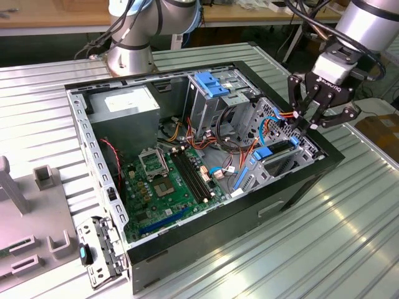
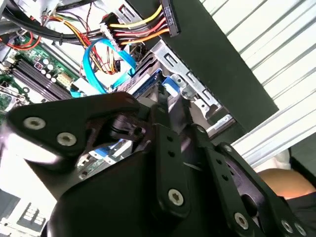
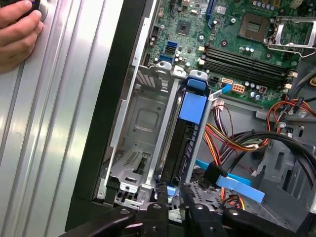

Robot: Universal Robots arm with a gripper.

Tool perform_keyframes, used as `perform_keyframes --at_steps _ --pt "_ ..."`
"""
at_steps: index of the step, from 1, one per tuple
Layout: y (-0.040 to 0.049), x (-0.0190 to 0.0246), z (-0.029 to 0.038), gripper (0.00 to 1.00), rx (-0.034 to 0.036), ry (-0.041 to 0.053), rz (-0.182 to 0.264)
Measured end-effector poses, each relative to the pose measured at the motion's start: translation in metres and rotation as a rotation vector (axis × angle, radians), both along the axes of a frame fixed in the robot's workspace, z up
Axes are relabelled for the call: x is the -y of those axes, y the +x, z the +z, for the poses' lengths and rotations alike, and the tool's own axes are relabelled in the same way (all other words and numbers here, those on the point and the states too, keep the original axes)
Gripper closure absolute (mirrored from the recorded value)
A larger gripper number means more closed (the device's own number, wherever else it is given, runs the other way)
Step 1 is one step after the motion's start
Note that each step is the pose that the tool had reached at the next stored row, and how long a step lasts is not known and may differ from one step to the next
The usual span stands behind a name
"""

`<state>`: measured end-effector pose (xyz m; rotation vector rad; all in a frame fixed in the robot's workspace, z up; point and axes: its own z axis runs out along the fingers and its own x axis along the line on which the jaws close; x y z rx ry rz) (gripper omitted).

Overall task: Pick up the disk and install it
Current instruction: 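Insert the first disk wire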

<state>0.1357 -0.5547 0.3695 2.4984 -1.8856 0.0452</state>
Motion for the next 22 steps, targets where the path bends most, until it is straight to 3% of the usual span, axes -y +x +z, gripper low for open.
perform_keyframes --at_steps 3,6,8,22 --pt "0.0034 -0.0013 0.0002 0.67 0.0000 -0.0001 0.022" --pt "0.0045 -0.0052 0.0094 0.67 0.0008 -0.0038 0.028" --pt "0.0044 -0.0075 0.0097 0.67 0.0008 -0.0069 0.028" --pt "0.0046 -0.0085 0.0098 0.67 0.0014 -0.0101 0.043"
